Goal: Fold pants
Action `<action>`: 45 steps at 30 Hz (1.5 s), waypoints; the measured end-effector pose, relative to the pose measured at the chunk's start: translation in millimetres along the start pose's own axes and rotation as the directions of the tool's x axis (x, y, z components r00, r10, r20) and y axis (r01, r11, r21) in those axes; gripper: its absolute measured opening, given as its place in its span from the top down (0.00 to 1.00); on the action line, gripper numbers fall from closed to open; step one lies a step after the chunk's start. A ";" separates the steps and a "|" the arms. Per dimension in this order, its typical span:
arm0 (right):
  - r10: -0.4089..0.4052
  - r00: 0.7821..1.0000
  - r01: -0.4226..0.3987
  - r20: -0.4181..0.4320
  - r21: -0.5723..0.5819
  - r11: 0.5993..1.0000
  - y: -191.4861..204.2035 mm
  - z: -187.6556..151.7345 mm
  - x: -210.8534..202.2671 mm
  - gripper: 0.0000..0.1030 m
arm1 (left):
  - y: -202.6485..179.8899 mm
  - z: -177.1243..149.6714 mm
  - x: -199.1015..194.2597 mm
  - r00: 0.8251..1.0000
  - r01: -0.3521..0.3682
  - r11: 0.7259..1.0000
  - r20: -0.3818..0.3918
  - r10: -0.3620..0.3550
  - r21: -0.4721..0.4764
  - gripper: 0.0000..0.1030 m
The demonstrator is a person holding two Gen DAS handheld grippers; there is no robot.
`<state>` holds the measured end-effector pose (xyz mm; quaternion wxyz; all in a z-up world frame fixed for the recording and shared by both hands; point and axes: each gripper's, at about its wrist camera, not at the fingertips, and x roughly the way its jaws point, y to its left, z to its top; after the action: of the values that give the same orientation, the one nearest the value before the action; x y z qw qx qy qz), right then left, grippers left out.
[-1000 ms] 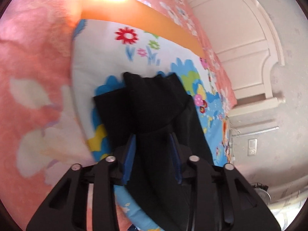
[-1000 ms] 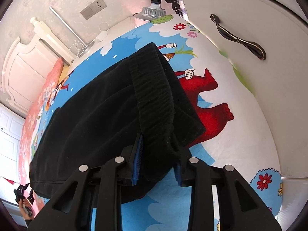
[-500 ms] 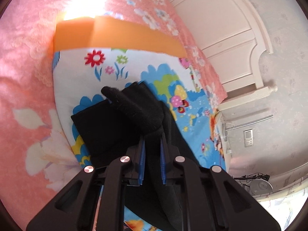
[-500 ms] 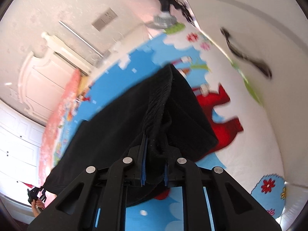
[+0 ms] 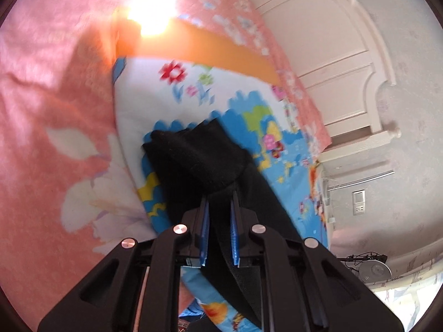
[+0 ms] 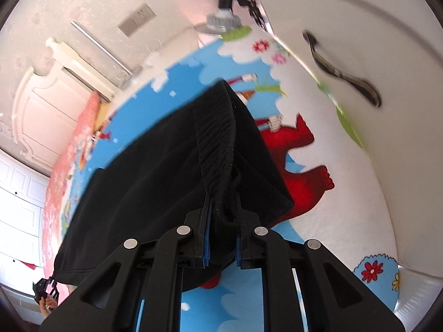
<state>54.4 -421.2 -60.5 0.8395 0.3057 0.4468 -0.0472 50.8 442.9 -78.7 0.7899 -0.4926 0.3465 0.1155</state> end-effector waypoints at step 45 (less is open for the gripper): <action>-0.163 0.986 0.156 -0.048 -0.117 0.981 -7.5 -10.9 37.1 0.72 | 13.4 23.3 45.6 0.949 -0.315 0.899 0.130 0.289 0.303 0.62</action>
<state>66.1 -414.0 -97.4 0.8358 0.2221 0.4957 -0.0802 87.3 462.2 -111.8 0.8452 -0.2932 0.4001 0.1990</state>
